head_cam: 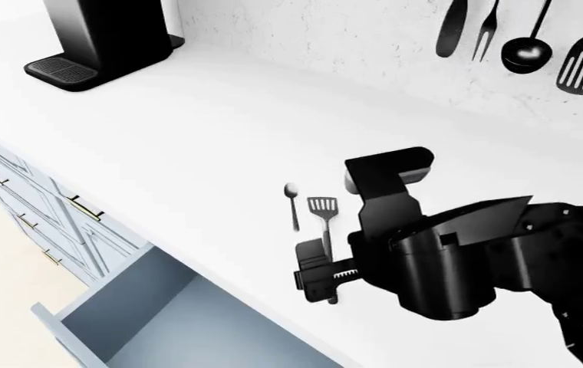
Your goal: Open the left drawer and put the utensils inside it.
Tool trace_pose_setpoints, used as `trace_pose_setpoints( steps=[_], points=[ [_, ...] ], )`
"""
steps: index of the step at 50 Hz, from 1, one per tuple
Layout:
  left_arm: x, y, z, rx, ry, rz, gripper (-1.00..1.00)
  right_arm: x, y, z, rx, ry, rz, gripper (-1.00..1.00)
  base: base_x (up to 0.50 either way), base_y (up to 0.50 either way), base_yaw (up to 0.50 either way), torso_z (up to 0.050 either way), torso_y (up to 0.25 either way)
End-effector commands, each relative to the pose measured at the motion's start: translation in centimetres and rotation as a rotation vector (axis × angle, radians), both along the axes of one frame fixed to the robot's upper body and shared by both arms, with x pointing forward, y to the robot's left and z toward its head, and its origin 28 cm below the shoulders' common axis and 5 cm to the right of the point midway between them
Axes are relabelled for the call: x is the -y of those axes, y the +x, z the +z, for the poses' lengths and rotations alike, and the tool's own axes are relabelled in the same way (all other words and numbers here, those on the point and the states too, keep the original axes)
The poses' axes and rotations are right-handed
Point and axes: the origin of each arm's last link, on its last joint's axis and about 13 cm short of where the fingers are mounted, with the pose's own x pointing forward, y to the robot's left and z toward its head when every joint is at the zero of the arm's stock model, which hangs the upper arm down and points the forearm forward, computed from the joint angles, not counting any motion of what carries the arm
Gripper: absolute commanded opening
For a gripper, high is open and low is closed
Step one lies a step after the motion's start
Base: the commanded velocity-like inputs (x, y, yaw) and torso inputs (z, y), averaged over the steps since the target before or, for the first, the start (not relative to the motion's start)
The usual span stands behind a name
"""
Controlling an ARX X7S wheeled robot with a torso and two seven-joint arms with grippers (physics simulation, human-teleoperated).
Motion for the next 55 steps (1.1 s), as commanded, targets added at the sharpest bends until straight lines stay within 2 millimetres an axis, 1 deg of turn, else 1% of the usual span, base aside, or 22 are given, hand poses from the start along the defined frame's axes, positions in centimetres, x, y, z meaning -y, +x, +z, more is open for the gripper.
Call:
trace_pose_setpoints(
  steps=[1, 2, 4, 15, 19, 32, 36, 37, 51, 54, 55],
  points=[
    [0.1, 0.1, -0.1, -0.001, 0.002, -0.005, 1.00, -0.1, 0.4, -0.9, -0.018, 0.001, -0.001, 1.00, 0.00, 0.00, 0.00, 0.000, 0.000],
    [0.1, 0.1, -0.1, -0.001, 0.002, -0.005, 1.00, -0.1, 0.4, -0.9, -0.018, 0.001, -0.001, 1.00, 0.00, 0.00, 0.00, 0.000, 0.000],
    [0.1, 0.2, -0.2, -0.004, 0.003, -0.011, 1.00, -0.2, 0.4, -1.9, -0.047, -0.007, 0.005, 1.00, 0.00, 0.00, 0.00, 0.000, 0.000],
    [0.2, 0.2, -0.2, -0.002, 0.006, -0.013, 1.00, -0.5, 0.5, -3.3, -0.077, -0.048, 0.017, 1.00, 0.00, 0.00, 0.00, 0.000, 0.000],
    [0.2, 0.3, -0.2, -0.001, 0.001, -0.014, 1.00, -0.8, 0.4, -4.1, -0.093, -0.075, 0.026, 1.00, 0.00, 0.00, 0.00, 0.000, 0.000],
    [0.1, 0.4, -0.4, -0.004, -0.001, -0.015, 1.00, -1.0, 0.7, -4.8, -0.108, -0.068, 0.037, 1.00, 0.00, 0.00, 0.00, 0.000, 0.000],
    [0.1, 0.3, -0.3, -0.002, 0.000, -0.014, 1.00, -0.9, 0.8, -4.7, -0.098, -0.061, 0.032, 1.00, 0.00, 0.00, 0.00, 0.000, 0.000],
    [0.2, 0.3, -0.3, -0.002, 0.002, -0.014, 1.00, -0.8, 0.7, -4.6, -0.096, -0.053, 0.038, -1.00, 0.00, 0.00, 0.00, 0.000, 0.000],
    [0.2, 0.2, -0.1, 0.005, 0.001, -0.017, 1.00, -0.6, 0.6, -4.3, -0.064, -0.043, 0.041, -1.00, 0.00, 0.00, 0.00, 0.000, 0.000],
    [0.2, 0.2, 0.0, 0.006, 0.003, -0.016, 1.00, -0.5, 0.9, -4.2, -0.045, -0.037, 0.001, -1.00, 0.00, 0.00, 0.00, 0.000, 0.000],
    [0.2, 0.2, 0.0, 0.007, 0.004, -0.018, 1.00, -0.3, 1.2, -4.1, -0.024, -0.025, -0.043, -1.00, 0.00, 0.00, 0.00, 0.000, 0.000]
  ],
)
